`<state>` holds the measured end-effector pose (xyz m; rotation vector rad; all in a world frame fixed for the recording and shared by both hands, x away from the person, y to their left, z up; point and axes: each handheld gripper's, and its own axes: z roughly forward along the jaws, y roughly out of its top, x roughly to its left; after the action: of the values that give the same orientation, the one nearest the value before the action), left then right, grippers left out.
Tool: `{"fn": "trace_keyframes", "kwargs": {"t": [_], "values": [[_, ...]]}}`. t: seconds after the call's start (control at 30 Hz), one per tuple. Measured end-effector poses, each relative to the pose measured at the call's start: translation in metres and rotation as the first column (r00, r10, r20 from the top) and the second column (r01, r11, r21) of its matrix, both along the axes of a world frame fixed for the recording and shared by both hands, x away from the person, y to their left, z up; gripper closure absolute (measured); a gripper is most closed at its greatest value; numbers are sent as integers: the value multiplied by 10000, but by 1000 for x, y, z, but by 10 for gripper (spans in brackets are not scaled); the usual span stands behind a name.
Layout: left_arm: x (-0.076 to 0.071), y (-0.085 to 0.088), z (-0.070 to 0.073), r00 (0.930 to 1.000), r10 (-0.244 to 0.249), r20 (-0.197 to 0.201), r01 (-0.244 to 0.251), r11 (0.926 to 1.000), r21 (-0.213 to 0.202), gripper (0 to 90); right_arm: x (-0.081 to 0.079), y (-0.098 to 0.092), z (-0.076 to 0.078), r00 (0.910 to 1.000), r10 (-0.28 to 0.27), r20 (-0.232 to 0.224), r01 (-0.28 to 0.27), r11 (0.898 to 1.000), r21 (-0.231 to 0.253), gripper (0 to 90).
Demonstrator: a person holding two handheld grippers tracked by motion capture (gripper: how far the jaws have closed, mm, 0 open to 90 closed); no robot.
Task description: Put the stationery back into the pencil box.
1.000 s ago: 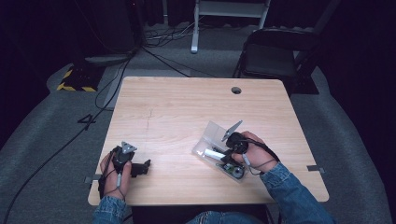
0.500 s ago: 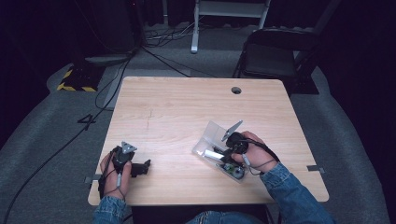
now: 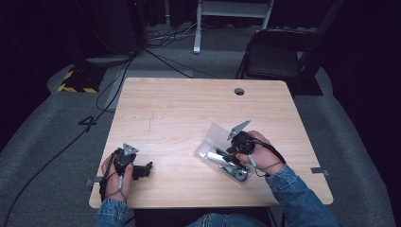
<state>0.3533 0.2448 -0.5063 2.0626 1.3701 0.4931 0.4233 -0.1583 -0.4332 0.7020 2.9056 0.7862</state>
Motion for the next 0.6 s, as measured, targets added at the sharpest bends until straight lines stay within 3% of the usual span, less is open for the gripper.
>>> {"fn": "trace_keyframes", "kwargs": {"t": [0.23, 0.6], "values": [[0, -1, 0, 10000, 33, -10, -33, 10000, -5, 1, -2, -10, 17, 9973, -334, 654, 294, 9977, 605, 566], [0, -1, 0, 10000, 33, -12, -33, 10000, -9, 1, -1, -41, 41, 9858, -1172, 1202, 1004, 9854, 1375, 512]]}}
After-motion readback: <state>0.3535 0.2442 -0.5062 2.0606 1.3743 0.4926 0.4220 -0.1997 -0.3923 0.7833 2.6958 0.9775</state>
